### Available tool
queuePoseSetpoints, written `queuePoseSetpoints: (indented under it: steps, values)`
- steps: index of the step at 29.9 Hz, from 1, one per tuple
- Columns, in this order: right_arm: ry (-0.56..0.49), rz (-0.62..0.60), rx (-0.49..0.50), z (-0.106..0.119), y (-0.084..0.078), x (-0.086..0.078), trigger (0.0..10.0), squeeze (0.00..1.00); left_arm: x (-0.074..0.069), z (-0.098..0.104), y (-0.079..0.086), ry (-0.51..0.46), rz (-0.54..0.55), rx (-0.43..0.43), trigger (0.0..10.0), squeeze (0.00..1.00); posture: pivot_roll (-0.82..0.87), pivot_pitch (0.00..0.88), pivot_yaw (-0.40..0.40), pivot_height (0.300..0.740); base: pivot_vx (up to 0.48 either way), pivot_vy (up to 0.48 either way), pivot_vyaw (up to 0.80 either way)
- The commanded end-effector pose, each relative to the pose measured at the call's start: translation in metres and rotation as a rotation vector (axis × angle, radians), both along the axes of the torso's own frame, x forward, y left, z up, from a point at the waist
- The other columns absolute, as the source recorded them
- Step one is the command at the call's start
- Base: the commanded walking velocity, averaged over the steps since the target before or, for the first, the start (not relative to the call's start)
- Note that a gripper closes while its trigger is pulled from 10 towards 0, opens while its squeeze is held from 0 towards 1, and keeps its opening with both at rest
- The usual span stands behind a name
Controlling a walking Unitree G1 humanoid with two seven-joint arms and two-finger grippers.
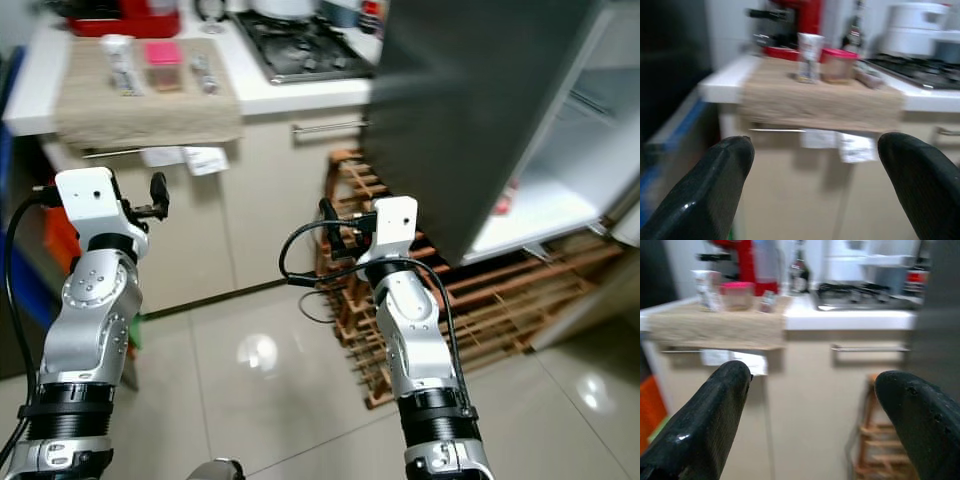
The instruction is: Restocking fridge
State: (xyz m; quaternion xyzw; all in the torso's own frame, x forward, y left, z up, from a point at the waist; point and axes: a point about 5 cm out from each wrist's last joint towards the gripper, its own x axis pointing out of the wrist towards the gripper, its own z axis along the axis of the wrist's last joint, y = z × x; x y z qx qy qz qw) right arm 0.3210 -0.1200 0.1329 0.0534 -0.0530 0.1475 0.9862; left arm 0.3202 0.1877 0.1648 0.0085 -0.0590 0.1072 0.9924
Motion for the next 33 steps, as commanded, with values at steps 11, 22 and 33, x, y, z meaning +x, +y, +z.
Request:
queuePoseSetpoints:
  steps: [11, 22, 33]
  values:
    - [-0.039, -0.022, -0.024, 0.008, -0.005, 0.005, 10.0, 0.00, 0.011, 0.019, -0.020, -0.074, -0.110, 0.044, 10.0, 0.00, -0.02, 0.000, -0.027, 0.740, 0.000, 0.000, 0.62]
    - [-0.033, -0.076, -0.019, 0.006, -0.014, 0.003, 10.0, 0.00, 0.013, 0.030, -0.029, -0.139, -0.146, 0.027, 10.0, 0.00, -0.05, 0.000, -0.014, 0.740, 0.380, 0.000, 0.11]
    - [-0.042, -0.072, -0.005, 0.006, -0.008, 0.003, 10.0, 0.00, 0.014, 0.030, -0.023, -0.149, -0.133, 0.032, 10.0, 0.00, -0.05, 0.000, -0.016, 0.740, 0.465, 0.000, 0.00]
